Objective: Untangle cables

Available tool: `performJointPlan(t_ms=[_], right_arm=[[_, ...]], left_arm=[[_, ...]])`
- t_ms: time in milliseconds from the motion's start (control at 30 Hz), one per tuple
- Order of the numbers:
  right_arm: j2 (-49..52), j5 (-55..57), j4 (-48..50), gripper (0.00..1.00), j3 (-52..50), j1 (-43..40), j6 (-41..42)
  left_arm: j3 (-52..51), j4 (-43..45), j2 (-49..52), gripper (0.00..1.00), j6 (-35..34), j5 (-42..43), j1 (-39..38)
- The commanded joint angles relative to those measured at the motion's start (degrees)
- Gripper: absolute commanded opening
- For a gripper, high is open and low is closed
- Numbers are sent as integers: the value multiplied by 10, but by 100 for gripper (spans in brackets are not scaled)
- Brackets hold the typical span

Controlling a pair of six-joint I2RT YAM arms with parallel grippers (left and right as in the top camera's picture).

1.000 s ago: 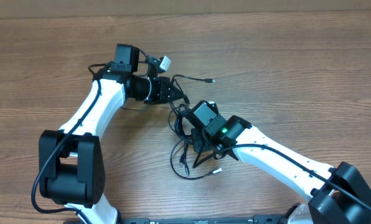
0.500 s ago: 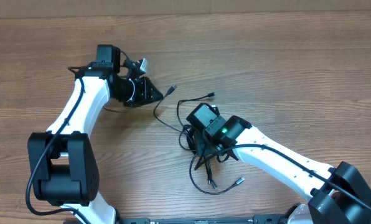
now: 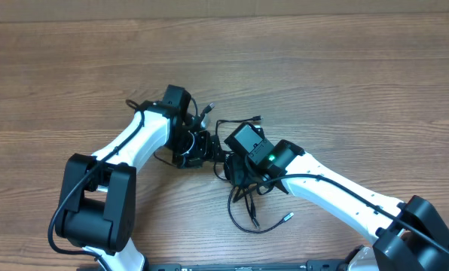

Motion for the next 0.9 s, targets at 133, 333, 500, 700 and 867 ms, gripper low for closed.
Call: performJointPlan(t_ms=[133,333,500,700,867], right_arm=[[-6,-10,-15,60,-3,-25,33],[-6,-68,-44,62,-3,-62,73],[6,-97,-59,48,-3,-92,73],[69,-139,-1,24,-3,-92,88],[69,-176,26,4,-3,-101,88]], left_arm=[[-20,138,0,72,-40,-46,-9],[-20,145,0,58,2,0,-21],[-19,59,0,67,-5,-2,-18],[-43,80,1,63,-29,-2,-66],[-28,91,1,49,-29,32,-29]])
